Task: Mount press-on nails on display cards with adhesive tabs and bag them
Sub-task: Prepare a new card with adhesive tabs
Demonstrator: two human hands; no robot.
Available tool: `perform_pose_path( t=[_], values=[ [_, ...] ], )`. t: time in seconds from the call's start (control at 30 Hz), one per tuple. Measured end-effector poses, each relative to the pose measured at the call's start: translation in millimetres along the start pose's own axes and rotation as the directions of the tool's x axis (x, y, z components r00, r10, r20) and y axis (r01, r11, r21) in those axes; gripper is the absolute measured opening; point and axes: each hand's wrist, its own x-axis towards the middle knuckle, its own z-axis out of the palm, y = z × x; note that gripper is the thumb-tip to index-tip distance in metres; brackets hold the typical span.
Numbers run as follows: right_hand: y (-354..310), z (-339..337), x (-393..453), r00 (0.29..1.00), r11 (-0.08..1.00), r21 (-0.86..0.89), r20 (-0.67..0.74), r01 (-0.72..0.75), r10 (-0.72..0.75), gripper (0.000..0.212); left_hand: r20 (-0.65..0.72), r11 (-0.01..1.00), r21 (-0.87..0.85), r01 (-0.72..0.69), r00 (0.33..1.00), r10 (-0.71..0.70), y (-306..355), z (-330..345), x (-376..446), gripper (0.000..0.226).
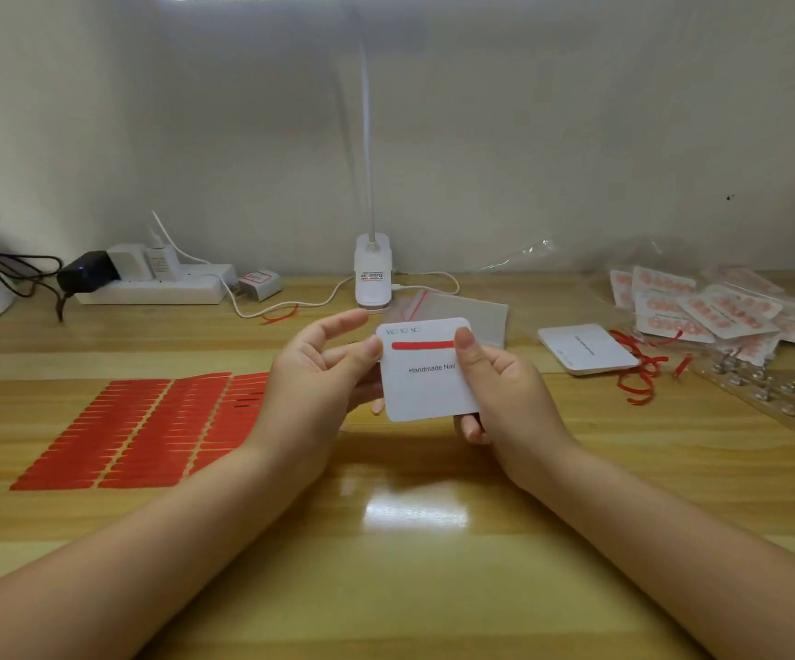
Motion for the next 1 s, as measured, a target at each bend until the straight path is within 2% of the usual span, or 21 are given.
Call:
perform_pose_path(
  t=[0.13,0.2,0.3,0.4,0.57,0.73,0.83,1.0],
  values=[
    [3,1,1,0.998,0.999,-0.006,0.013,0.053,-0.053,0.043,-0.006,0.999,-0.023,-0.037,0.999,0.037,-4,-3,3,0.045],
    [5,1,1,0.997,0.997,-0.017,0.027,0.074,-0.074,0.033,-0.01,0.998,-0.005,-0.062,0.998,0.061,-6,-5,4,0.04],
    [7,2,0,0.989,0.984,-0.1,0.041,0.145,-0.142,0.018,-0.027,0.99,0.089,-0.107,0.994,0.11,-9,-6,4,0.04],
    [9,4,-2,0.981,0.966,-0.171,0.057,0.192,-0.185,0.015,-0.035,0.97,0.205,-0.132,0.989,0.142,-12,-8,4,0.043],
    [7,3,-2,0.988,0.981,-0.128,0.077,0.143,-0.134,0.021,0.0,0.976,0.187,-0.111,0.994,0.113,-13,-11,8,0.034],
    [5,0,-1,0.993,0.997,-0.04,0.098,0.069,-0.065,0.026,0.007,0.997,0.066,-0.032,0.999,0.032,-12,-9,9,0.034],
    [6,-1,1,0.994,0.998,-0.013,0.098,0.056,-0.055,0.026,0.017,0.999,0.009,-0.047,0.999,0.046,-10,-10,7,0.036],
    [9,0,3,0.993,0.997,0.048,0.099,0.054,-0.059,0.022,0.021,0.99,0.073,-0.124,0.992,0.122,-11,-7,3,0.04]
  ],
)
